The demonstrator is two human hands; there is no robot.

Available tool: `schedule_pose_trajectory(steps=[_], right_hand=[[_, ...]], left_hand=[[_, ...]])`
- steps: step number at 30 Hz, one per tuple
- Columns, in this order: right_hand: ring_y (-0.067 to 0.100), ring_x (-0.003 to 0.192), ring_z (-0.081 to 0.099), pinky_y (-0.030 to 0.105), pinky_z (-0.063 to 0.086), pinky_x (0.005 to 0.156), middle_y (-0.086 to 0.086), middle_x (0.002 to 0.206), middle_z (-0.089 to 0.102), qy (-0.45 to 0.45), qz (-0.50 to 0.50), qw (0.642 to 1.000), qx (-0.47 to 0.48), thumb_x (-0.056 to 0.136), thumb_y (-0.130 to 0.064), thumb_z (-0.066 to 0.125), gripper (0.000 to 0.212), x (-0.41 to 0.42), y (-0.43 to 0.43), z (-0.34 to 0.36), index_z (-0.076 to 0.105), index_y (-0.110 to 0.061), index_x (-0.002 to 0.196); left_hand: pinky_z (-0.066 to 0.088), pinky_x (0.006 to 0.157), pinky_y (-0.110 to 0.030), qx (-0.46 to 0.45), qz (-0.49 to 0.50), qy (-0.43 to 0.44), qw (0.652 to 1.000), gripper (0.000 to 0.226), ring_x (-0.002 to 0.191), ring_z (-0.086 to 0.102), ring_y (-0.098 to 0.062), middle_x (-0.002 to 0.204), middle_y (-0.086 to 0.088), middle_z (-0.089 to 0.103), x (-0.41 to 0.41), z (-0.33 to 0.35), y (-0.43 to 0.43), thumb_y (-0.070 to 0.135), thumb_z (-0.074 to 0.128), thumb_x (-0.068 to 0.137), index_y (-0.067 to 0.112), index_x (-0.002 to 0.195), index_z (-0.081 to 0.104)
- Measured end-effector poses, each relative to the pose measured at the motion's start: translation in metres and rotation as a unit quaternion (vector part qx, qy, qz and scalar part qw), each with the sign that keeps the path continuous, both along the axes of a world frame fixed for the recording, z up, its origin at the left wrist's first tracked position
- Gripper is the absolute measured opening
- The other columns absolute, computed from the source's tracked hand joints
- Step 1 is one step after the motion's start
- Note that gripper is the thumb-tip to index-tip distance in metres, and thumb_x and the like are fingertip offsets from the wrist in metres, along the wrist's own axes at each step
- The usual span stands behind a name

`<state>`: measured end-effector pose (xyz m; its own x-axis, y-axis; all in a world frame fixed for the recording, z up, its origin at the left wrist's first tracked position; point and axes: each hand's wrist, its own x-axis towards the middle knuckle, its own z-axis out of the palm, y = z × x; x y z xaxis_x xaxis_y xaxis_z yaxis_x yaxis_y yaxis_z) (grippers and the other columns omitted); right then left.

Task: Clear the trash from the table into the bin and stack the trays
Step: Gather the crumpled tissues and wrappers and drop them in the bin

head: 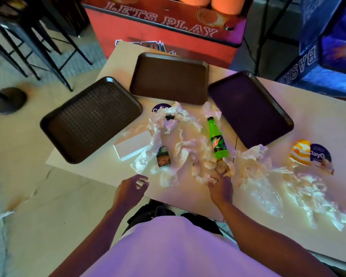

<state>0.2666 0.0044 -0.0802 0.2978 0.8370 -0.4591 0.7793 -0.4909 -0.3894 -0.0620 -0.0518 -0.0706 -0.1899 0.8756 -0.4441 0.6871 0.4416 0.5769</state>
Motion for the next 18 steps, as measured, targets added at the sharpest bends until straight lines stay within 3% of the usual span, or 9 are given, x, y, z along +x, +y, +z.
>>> schedule_pose_trajectory(steps=[5,15,18], right_hand=[[0.034,0.107,0.068,0.040,0.057,0.091,0.014,0.116,0.069,0.021,0.012,0.999,0.041,0.087,-0.014,0.071,0.024,0.001,0.001,0.002,0.079,-0.017,0.110],[0.032,0.099,0.070,0.035,0.056,0.084,0.014,0.106,0.068,0.025,0.004,0.996,0.081,0.086,-0.015,0.078,0.019,0.008,-0.011,0.001,0.078,-0.018,0.105],[0.029,0.096,0.072,0.029,0.052,0.080,0.012,0.102,0.069,0.035,-0.012,0.995,0.096,0.083,-0.013,0.081,0.020,0.006,-0.017,0.001,0.078,-0.018,0.102]], left_hand=[[0.059,0.084,-0.033,0.015,0.006,0.003,1.000,0.016,0.082,0.069,0.006,0.090,0.024,0.073,0.004,0.006,0.015,0.043,0.068,0.092,0.040,0.107,0.073],[0.060,0.082,-0.031,0.042,-0.043,0.015,0.998,0.017,0.080,0.069,0.007,0.089,0.025,0.073,0.007,0.016,0.066,0.043,0.066,0.089,0.041,0.105,0.073],[0.059,0.083,-0.034,0.058,-0.085,0.028,0.994,0.022,0.091,0.070,0.000,0.100,0.020,0.074,0.005,0.016,0.080,0.040,0.066,0.090,0.039,0.111,0.071]])
